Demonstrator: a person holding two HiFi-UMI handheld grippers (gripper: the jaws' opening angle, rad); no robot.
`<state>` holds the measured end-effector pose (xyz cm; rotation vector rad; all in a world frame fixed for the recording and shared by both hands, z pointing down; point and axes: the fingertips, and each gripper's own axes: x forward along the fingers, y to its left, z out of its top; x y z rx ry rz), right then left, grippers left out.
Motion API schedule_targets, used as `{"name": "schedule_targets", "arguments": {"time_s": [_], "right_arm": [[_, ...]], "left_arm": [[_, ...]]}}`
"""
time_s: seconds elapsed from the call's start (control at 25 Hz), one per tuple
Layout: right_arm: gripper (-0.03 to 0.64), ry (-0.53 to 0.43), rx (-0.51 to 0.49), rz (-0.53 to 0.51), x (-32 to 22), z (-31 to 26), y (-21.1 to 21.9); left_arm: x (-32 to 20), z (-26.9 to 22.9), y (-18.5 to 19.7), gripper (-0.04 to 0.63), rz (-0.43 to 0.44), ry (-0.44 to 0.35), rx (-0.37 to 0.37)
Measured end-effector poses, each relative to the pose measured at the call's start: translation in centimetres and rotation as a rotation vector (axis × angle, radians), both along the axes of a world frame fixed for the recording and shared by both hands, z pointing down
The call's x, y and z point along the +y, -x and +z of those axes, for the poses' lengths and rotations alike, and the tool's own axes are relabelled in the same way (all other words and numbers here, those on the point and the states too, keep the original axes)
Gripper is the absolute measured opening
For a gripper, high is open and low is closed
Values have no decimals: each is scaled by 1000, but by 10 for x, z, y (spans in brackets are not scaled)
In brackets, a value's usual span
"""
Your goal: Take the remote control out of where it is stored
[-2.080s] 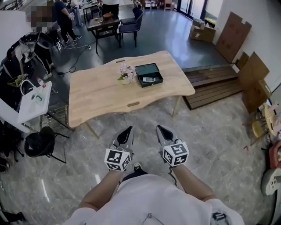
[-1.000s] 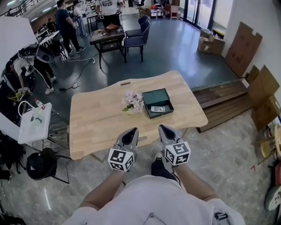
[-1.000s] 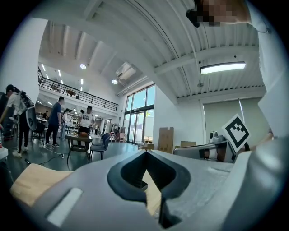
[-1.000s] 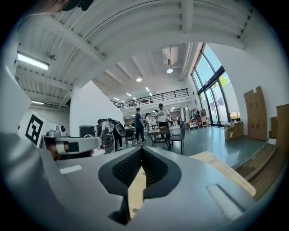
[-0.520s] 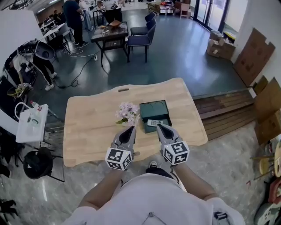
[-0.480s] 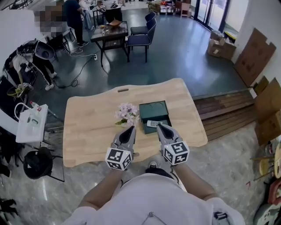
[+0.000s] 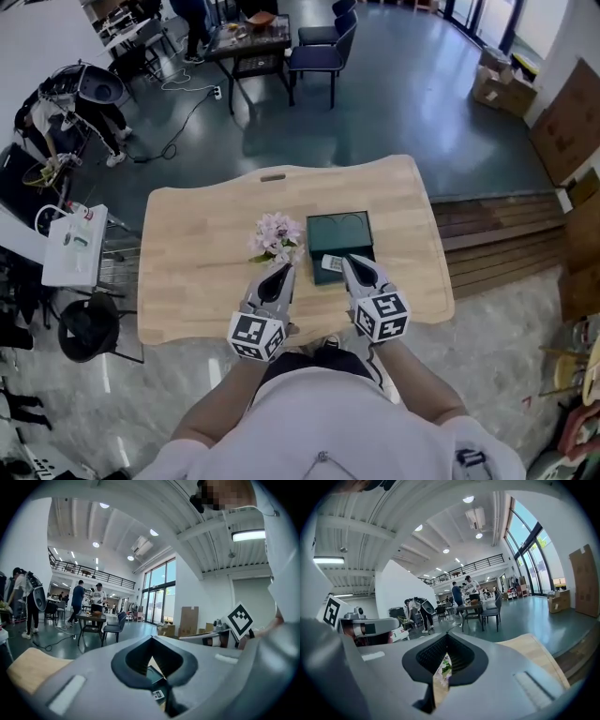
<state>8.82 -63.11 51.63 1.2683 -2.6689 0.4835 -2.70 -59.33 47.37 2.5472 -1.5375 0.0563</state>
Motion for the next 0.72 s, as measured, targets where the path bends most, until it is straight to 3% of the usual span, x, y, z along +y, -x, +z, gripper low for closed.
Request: {"name": "schedule_targets", "arguments": {"time_s": [0.36, 0.72], "right_arm": [[28, 41, 38, -23, -33, 24, 23], [28, 226, 101, 15, -61, 95, 27]], "left_arm": [[-40, 29, 16, 1, 14, 49, 24], [-59, 80, 23, 1, 68, 155, 42]]}}
